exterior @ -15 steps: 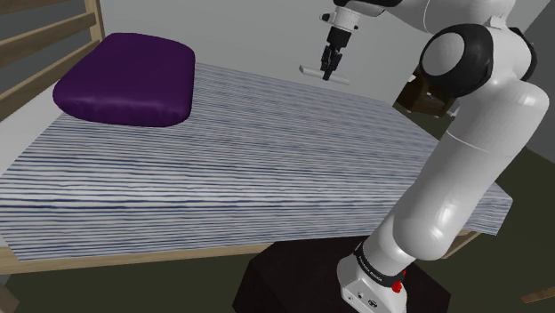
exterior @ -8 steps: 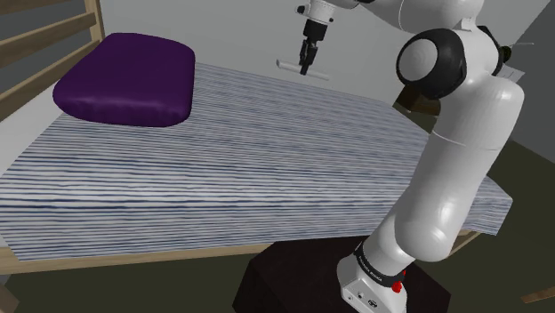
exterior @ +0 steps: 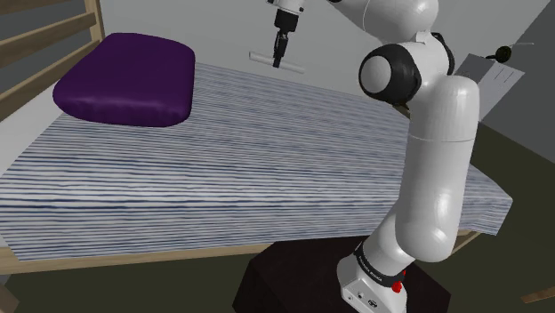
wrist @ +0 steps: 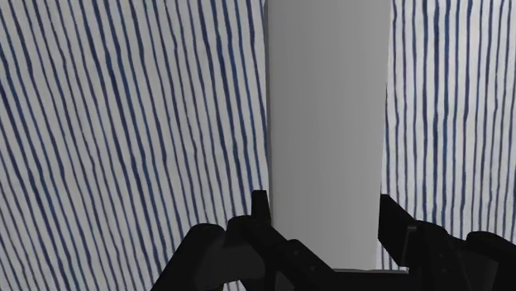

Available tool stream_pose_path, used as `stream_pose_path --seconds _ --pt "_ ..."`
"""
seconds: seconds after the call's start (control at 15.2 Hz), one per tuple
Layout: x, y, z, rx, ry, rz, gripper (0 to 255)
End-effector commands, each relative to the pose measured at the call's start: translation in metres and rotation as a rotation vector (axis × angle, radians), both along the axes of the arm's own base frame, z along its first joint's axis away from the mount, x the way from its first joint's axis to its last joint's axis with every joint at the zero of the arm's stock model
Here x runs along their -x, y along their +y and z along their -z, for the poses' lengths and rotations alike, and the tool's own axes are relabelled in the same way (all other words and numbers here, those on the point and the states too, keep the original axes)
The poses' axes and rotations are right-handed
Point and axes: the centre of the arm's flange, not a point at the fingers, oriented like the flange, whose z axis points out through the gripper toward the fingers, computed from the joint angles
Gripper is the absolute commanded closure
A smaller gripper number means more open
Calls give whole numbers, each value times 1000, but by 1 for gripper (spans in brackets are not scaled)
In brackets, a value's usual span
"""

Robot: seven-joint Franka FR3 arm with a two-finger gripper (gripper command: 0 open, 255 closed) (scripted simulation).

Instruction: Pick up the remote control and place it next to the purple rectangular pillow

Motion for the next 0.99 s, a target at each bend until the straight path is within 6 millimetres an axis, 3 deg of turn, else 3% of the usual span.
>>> stream_pose_path --seconds 0.0,0.13,0.92 --pt "-16 22 -1 -1 -1 0 255" --pt "-31 42 -1 -1 -1 0 255" --pt "-31 42 63 -1 -1 0 255"
